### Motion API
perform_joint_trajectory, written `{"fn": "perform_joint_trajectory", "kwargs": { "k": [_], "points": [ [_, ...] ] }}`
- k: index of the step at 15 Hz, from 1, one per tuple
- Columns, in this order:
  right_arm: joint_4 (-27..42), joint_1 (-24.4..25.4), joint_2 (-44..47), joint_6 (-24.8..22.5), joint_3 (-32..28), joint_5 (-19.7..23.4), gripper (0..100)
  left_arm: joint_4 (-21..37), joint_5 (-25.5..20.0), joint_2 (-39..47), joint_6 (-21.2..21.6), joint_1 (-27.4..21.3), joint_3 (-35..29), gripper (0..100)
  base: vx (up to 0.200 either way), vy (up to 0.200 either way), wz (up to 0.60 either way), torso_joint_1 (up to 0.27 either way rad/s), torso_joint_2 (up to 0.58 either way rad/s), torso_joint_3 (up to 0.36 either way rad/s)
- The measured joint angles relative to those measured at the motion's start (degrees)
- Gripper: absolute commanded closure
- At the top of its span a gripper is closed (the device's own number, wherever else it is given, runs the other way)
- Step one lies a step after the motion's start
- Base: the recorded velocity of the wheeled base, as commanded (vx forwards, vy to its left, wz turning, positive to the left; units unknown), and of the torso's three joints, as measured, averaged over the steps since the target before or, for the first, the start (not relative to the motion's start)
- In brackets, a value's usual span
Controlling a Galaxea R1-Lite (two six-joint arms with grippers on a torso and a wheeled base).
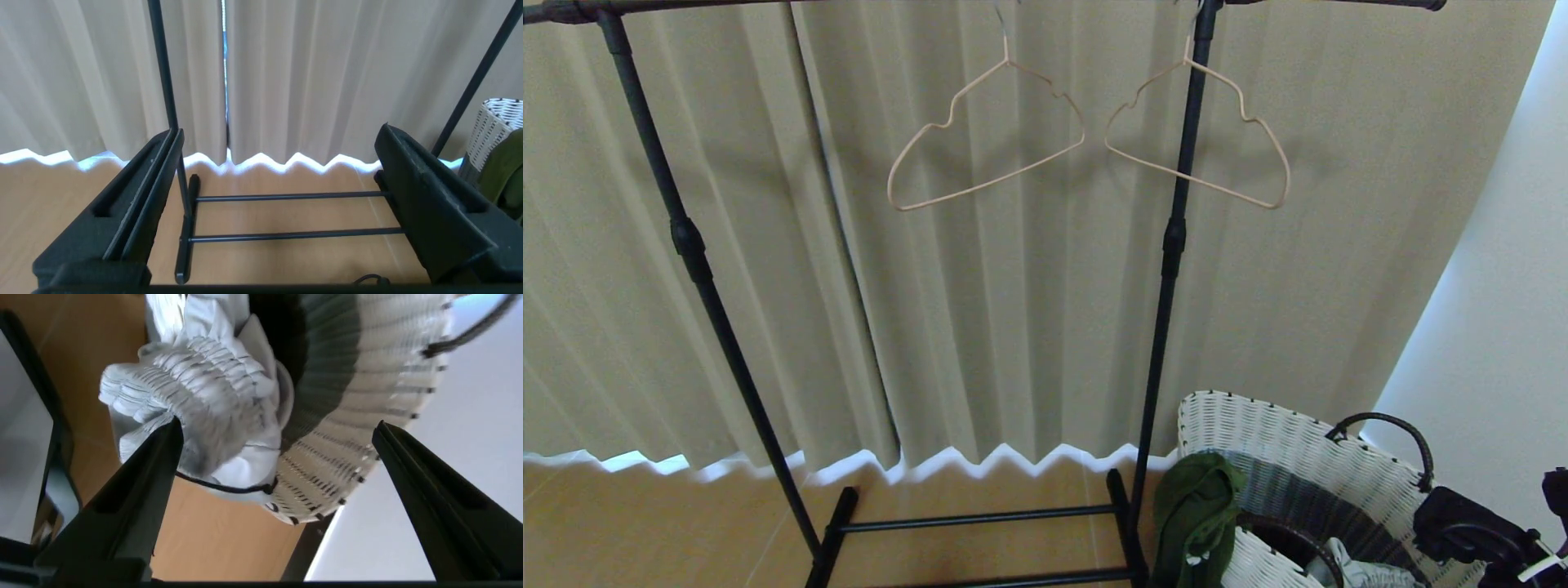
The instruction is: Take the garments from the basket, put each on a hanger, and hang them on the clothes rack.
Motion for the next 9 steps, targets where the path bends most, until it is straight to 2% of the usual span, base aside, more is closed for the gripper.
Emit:
{"fn": "perform_joint_trajectory", "kwargs": {
  "k": [5, 9],
  "points": [
    [-7.91, 0.00, 9.65, -0.13, 0.24, 0.16, 0, -0.02, 0.00, 0.00, -0.18, 0.00, 0.02, 0, 0.000, 0.000, 0.00, 0.000, 0.00, 0.000],
    [-8.37, 0.11, 11.73, -0.38, 0.24, 0.41, 0, -0.07, 0.00, 0.00, -0.27, 0.00, 0.02, 0, 0.000, 0.000, 0.00, 0.000, 0.00, 0.000]
  ]
}}
